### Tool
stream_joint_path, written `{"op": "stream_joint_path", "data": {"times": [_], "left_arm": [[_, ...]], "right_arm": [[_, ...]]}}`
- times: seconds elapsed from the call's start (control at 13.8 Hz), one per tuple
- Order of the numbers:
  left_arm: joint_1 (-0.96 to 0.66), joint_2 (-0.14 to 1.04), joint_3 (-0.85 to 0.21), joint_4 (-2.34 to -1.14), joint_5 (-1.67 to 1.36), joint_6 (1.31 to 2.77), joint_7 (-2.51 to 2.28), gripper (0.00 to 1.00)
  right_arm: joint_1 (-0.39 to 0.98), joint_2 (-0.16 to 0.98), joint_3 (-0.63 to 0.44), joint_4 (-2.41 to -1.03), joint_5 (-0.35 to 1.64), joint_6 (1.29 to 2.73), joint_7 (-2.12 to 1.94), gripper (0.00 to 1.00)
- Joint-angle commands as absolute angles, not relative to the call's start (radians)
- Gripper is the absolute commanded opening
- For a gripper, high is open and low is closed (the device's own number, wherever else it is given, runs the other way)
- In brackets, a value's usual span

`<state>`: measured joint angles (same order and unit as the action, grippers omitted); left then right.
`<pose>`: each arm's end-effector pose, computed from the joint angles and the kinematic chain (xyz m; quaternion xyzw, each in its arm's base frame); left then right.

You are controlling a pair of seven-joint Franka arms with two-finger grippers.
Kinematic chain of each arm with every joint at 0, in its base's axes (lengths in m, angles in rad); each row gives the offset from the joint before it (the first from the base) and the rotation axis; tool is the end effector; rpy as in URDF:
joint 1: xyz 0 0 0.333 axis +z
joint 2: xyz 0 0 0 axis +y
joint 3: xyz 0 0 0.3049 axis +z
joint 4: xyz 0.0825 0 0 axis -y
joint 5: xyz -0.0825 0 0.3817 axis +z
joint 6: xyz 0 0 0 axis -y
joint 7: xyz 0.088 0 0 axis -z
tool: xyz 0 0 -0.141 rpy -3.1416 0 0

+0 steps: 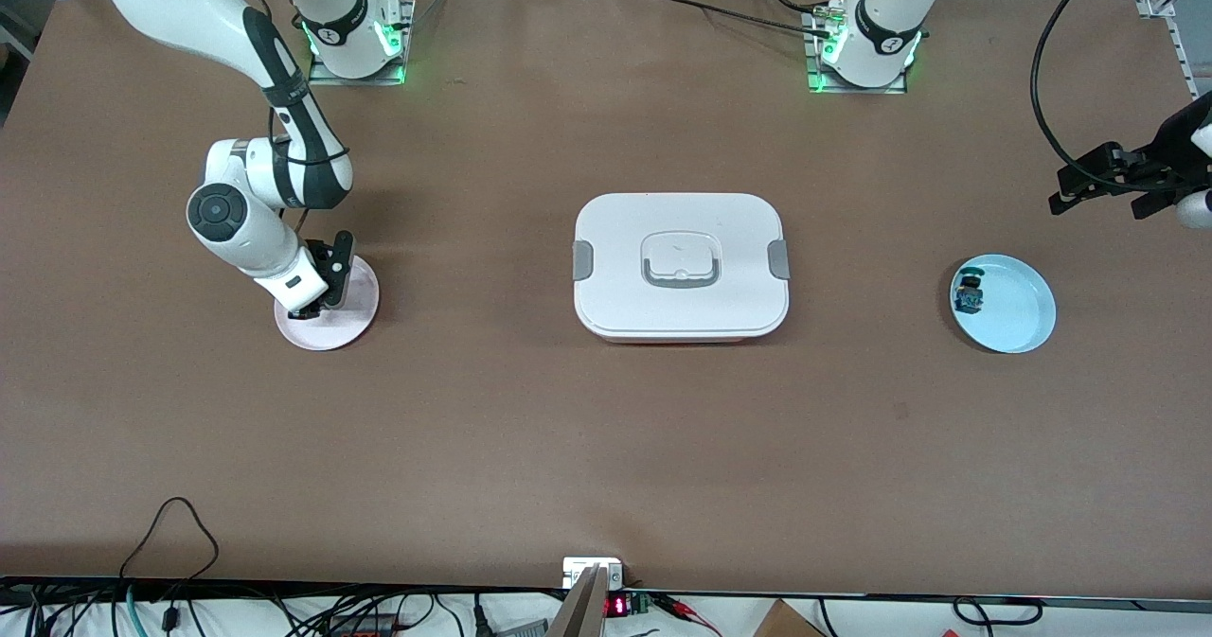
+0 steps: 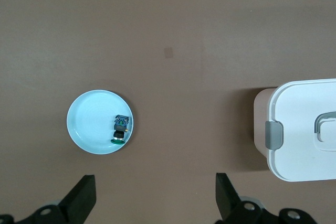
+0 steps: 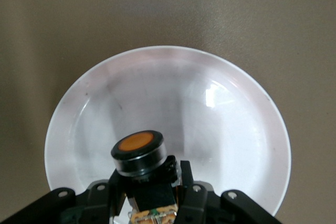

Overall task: Transfer orange switch to right arm and place
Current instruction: 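Lower the switch onto the white plate and open the right gripper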

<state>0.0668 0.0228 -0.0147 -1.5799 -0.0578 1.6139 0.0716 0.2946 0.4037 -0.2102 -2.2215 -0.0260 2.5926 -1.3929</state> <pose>0.5628 0.0215 0.5664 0.9995 -0.0087 0.0074 0.0286 0.5394 0.0396 0.1509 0.7256 0.6863 -0.0389 0.0304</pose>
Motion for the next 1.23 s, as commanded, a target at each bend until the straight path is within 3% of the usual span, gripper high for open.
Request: {"op": "stream_joint_path", "data": {"times": [0.0, 0.51, 0.58, 0.65, 0.72, 1.16], "left_arm": [[0.066, 0.038, -0.018, -1.548, -0.032, 1.612, 0.091, 1.0], [0.064, 0.037, -0.02, -1.548, -0.032, 1.611, 0.091, 1.0], [0.064, 0.037, -0.02, -1.548, -0.032, 1.611, 0.091, 1.0], [0.064, 0.037, -0.02, -1.548, -0.032, 1.611, 0.091, 1.0], [0.064, 0.037, -0.02, -1.548, -0.034, 1.611, 0.091, 1.0], [0.064, 0.037, -0.02, -1.548, -0.034, 1.611, 0.091, 1.0]], "right_arm": [[0.293, 0.393, -0.209, -2.252, -0.034, 2.609, -1.401, 0.04], [0.293, 0.391, -0.209, -2.266, -0.034, 2.609, -1.399, 0.05], [0.295, 0.39, -0.209, -2.266, -0.031, 2.608, -1.384, 0.24], [0.295, 0.387, -0.209, -2.264, -0.025, 2.608, -1.372, 0.64], [0.295, 0.377, -0.209, -2.264, -0.025, 2.605, -1.382, 0.98], [0.299, 0.341, -0.209, -2.253, -0.025, 2.603, -1.376, 1.0]]}}
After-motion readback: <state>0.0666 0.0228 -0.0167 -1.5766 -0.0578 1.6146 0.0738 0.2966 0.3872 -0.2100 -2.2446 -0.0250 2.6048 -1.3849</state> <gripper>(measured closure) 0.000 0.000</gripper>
